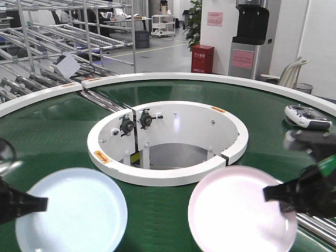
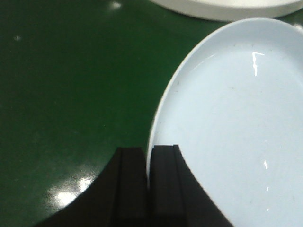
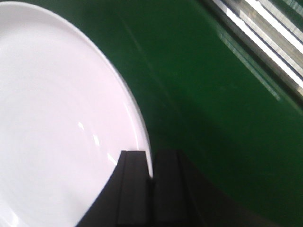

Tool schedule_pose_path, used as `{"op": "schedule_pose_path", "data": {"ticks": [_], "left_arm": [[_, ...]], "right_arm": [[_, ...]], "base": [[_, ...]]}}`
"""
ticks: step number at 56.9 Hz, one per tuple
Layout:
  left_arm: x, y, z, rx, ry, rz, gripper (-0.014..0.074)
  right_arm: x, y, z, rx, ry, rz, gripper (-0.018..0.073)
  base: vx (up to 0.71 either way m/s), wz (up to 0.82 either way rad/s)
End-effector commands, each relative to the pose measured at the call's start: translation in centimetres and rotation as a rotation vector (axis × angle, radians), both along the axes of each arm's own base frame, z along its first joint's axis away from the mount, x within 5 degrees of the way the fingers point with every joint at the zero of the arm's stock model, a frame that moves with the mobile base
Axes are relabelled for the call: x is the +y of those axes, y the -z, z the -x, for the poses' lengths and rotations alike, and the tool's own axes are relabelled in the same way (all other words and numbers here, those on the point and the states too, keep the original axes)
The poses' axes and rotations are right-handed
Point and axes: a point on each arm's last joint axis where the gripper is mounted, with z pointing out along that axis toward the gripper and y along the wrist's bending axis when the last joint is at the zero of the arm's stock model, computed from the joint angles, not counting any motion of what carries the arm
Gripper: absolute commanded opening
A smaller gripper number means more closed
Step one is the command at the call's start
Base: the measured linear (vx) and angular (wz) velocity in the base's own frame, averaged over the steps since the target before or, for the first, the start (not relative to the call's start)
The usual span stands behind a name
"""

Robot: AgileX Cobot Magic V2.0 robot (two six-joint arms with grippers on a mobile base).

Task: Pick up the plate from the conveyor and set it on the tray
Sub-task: 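Close both grippers on the plate rims and lift the plates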

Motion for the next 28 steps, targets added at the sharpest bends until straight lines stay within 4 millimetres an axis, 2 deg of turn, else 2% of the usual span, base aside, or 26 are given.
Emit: {"op": "schedule_pose_path", "data": {"ticks": [1,6,13,28], "left_arm": [[0.2,-3.9,2.3,-0.162,-0.002,0.030,-0.0007],[0.4,-5.3,4.1,-0.209,0.000,0.037,-0.0006],[0.5,-6.2,5.3,-0.253,-0.002,0.045,-0.0006],[0.5,-6.7,5.5,-0.289,-0.004,0.064,-0.0006]], "right_arm": [[-0.5,-4.3,2.9,-0.174,0.004,-0.023,-0.0012],[-0.8,-6.0,4.9,-0.238,0.005,-0.033,-0.0012],[-1.0,-7.4,6.8,-0.299,0.005,-0.040,-0.0012],[-1.1,-7.8,7.2,-0.319,0.006,-0.043,-0.0012]], "base": [[0.00,0.00],[0.00,0.00],[0.00,0.00],[0.00,0.00]]}}
